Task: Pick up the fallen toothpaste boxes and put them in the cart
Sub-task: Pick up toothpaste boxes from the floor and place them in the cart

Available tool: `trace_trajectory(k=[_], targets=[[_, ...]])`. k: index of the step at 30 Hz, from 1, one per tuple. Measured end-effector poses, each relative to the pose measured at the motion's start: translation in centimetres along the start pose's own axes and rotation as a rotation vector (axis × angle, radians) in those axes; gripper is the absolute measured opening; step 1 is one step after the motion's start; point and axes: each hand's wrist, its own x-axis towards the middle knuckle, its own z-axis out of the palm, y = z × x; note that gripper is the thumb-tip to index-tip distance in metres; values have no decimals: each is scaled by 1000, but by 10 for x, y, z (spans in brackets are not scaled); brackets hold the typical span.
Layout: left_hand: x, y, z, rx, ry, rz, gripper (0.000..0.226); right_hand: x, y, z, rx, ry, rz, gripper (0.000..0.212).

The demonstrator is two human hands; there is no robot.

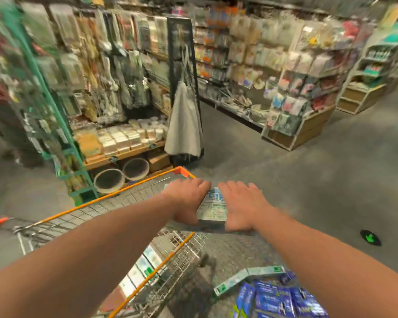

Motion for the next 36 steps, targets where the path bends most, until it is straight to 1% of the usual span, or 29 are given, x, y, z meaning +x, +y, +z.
trace_trajectory(k=[3, 6, 10, 15, 19, 21, 24, 25, 30, 34, 36], targets=[[-2, -43, 4, 5, -36, 3, 98, 32, -27, -3, 37, -23, -8, 79], [7, -76, 13, 17, -32, 4, 96, 68, -40, 4, 53, -44, -14, 81], [34, -118, 34, 18, -48, -49, 94, 124, -45, 22, 87, -91, -21, 82], [78, -176, 74, 83, -122, -122, 91, 203, -52, 64, 155, -115, -15, 89], [107, -219, 120, 133, -214, -141, 90, 254, -73, 117, 225, -165, 26, 87], [118, -236, 149, 148, -266, -126, 88, 271, -85, 147, 245, -187, 56, 78], [131, -256, 203, 130, -339, -87, 91, 293, -105, 195, 258, -214, 107, 48], [135, -262, 223, 122, -350, -69, 92, 299, -113, 211, 264, -234, 125, 42], [151, -276, 327, 108, -432, 44, 95, 326, -145, 305, 306, -430, 220, 29], [154, -270, 400, 49, -413, 144, 76, 325, -173, 378, 327, -547, 299, 26], [152, -266, 428, 27, -436, 185, 74, 328, -183, 401, 325, -542, 324, 23]])
